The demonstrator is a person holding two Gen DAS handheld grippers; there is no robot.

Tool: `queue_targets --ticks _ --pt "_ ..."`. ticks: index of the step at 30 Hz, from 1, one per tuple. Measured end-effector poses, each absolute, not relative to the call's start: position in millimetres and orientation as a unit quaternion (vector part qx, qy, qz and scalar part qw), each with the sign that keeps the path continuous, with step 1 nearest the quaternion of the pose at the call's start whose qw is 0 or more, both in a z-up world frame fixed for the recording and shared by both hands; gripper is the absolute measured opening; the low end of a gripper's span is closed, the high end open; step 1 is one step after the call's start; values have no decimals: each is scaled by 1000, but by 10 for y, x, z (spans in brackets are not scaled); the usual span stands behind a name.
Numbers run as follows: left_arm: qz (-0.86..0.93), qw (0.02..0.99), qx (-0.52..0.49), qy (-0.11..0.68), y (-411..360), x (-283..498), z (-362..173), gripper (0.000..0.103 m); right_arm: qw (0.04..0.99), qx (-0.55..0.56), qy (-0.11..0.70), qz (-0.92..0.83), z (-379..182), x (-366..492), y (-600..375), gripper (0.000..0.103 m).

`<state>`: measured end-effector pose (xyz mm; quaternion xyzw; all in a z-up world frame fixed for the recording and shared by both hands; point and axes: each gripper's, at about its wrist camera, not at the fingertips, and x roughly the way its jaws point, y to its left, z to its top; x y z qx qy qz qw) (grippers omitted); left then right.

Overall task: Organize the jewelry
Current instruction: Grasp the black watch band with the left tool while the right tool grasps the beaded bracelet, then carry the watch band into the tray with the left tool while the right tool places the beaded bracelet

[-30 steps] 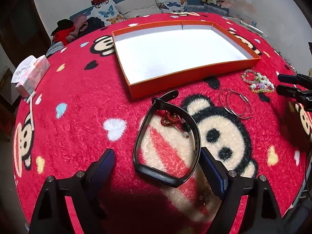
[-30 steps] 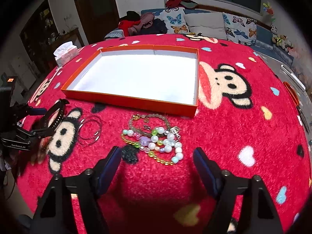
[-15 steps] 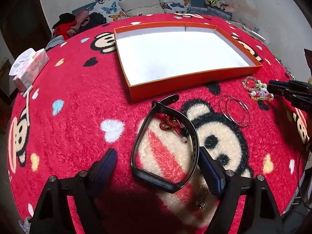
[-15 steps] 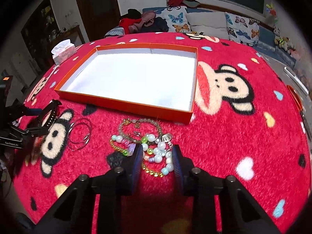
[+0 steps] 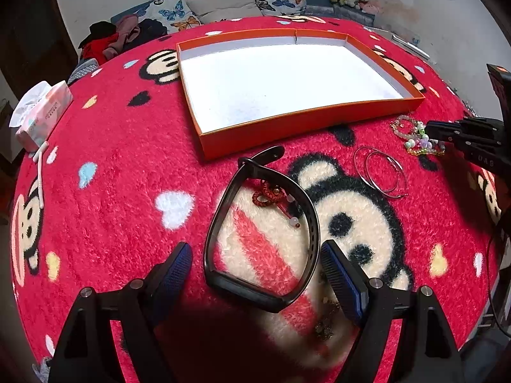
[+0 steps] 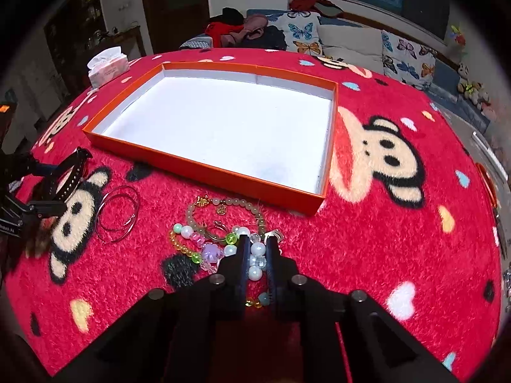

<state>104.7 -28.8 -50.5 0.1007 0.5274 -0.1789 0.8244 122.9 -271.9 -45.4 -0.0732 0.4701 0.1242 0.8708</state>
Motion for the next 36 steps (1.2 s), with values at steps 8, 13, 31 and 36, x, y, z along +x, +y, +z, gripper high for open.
queue_targets --ticks 8,13,31,36 --pt "-183 830 102 517 -241 992 -483 72 884 -66 445 127 -238 1120 -2691 12" --pt "-187 833 98 512 -228 933 -433 62 892 -59 427 137 -54 1048 -2653 12" --pt "-188 859 68 471 -116 789 166 58 914 -22 370 167 601 1005 -2645 12" --pt "-192 869 67 450 -212 950 448 58 923 -24 346 165 871 1076 -2691 12"
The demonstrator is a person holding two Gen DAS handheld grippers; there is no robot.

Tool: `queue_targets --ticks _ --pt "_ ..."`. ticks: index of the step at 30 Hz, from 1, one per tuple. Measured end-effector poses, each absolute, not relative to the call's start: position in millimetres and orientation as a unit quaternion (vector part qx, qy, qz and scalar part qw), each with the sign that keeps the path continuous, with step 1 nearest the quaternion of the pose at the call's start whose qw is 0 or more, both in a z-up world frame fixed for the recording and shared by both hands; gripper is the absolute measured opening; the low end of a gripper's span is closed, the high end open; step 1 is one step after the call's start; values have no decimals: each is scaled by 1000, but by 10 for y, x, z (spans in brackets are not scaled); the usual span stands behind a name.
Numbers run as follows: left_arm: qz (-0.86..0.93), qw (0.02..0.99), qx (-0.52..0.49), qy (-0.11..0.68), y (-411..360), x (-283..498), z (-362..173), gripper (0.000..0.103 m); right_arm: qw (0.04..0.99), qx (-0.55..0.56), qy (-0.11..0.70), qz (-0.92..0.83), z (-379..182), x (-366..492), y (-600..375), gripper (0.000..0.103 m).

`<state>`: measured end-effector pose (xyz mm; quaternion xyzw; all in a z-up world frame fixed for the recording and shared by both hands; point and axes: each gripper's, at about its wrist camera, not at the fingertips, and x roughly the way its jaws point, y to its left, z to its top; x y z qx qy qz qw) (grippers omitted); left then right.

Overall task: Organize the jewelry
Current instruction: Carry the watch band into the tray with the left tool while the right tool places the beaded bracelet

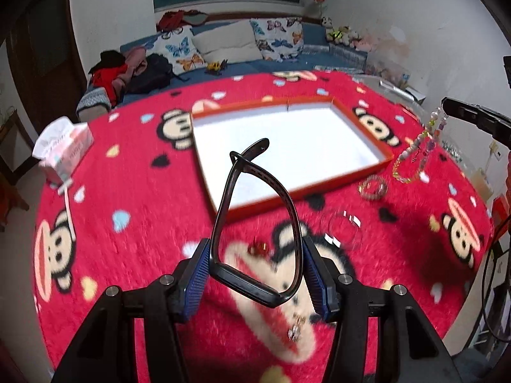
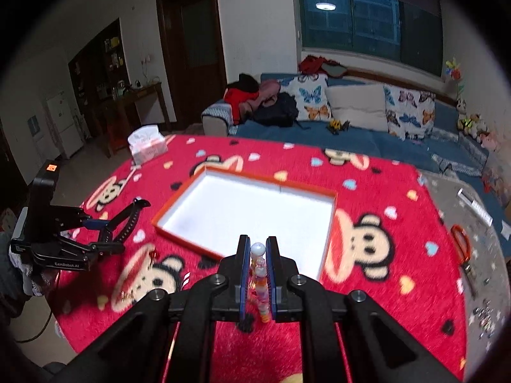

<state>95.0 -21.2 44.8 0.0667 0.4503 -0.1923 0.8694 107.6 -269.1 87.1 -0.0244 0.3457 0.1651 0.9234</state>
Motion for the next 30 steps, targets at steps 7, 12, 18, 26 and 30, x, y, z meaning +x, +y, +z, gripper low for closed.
queue_targets --ticks 7,12,18,26,30 --pt "-190 876 66 438 -384 1366 678 58 934 -14 317 163 1136 1288 -2790 12" --pt "-185 874 72 443 -537 1741 678 58 933 -14 324 156 1072 1550 -2821 12" --pt "-177 862 70 470 -602 2092 419 58 928 2 340 154 848 1726 -2856 12" --pt "-172 845 76 500 -656 2310 -7 58 913 -2 379 153 477 1868 -2781 12" --pt "-168 840 74 510 -678 2398 -129 58 905 -3 396 152 332 1922 -2748 12"
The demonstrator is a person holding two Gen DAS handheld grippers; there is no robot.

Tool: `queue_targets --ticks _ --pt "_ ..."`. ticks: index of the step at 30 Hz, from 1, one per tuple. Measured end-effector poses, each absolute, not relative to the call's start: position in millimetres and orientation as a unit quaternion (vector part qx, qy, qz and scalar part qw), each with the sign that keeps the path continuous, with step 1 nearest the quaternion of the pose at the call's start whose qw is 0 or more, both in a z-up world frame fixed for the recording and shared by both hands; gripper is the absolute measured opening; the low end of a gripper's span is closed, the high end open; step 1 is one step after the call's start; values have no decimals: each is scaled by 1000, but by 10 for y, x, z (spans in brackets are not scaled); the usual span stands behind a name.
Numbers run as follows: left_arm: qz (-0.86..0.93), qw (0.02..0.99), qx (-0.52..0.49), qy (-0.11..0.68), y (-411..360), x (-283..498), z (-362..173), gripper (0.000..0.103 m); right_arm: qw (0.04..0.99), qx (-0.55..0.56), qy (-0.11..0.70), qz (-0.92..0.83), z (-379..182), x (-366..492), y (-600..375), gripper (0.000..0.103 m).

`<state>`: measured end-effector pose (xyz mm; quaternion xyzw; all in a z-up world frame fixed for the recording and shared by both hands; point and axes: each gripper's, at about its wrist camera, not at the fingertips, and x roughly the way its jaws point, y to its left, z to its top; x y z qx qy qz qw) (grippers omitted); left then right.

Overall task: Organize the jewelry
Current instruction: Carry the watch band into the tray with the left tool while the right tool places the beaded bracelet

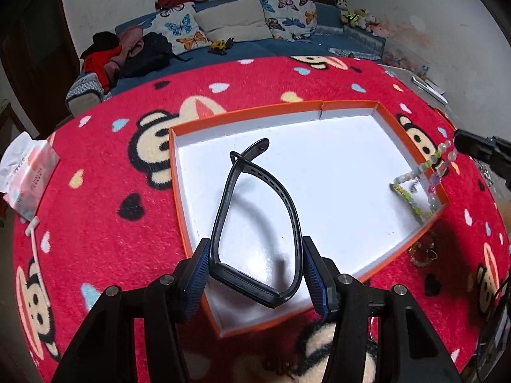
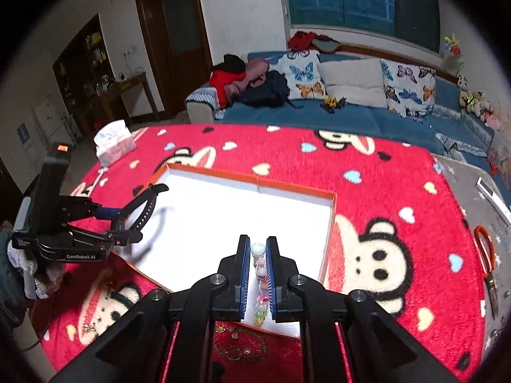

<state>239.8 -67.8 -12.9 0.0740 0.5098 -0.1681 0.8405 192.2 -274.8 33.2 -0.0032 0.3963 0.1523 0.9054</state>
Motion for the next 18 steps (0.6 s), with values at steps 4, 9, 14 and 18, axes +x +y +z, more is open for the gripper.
queue_targets --ticks 4,9,14,18 --pt "-163 837 79 517 -722 2468 -223 58 901 -6 410 142 212 1979 -2770 12" --pt "-157 831 86 526 -792 2533 -324 60 896 -37 428 111 26 2042 -2802 12" --pt "-156 828 93 531 -853 2566 -380 60 890 -41 444 97 -118 2102 -2865 12" --pt "-151 825 99 536 -863 2559 -409 62 888 -46 448 96 -182 2099 -2865 12"
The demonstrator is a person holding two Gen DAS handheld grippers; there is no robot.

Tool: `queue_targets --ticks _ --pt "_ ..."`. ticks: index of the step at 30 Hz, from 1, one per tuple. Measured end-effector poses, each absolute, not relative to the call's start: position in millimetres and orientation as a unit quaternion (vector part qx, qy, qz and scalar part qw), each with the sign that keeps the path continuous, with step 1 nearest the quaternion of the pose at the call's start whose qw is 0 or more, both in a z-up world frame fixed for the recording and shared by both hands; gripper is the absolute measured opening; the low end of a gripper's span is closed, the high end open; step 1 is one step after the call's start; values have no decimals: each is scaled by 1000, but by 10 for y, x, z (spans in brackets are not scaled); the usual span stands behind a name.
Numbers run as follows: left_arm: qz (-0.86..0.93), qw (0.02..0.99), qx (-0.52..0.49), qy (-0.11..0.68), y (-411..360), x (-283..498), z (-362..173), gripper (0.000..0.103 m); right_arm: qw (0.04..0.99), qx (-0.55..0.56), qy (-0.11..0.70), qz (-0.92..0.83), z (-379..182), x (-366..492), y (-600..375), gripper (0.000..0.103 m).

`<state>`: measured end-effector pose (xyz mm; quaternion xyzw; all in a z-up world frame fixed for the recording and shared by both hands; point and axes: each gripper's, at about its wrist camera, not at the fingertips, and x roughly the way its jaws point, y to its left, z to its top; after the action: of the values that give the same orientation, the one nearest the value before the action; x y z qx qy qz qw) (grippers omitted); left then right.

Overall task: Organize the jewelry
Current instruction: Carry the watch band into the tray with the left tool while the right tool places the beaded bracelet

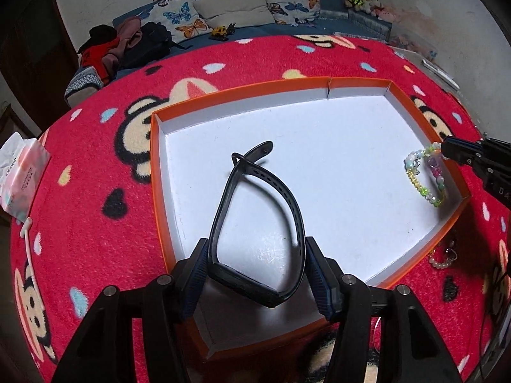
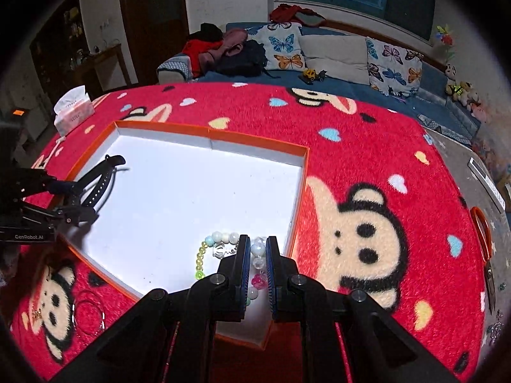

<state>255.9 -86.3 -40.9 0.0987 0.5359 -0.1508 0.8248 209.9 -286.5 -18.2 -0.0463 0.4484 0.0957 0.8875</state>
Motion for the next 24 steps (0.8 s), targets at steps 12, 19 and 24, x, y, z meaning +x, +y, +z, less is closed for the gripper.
queue_targets --ticks 12,19,24 --pt "-150 825 93 537 -842 2551 -372 66 879 -71 463 95 -332 2085 -2777 25" --pt "-150 829 91 531 -830 2513 -303 66 883 -70 453 98 -239 2026 -2762 42" --pt "-147 835 89 523 -806 2465 -215 66 890 -75 439 101 -116 1930 -2754 46"
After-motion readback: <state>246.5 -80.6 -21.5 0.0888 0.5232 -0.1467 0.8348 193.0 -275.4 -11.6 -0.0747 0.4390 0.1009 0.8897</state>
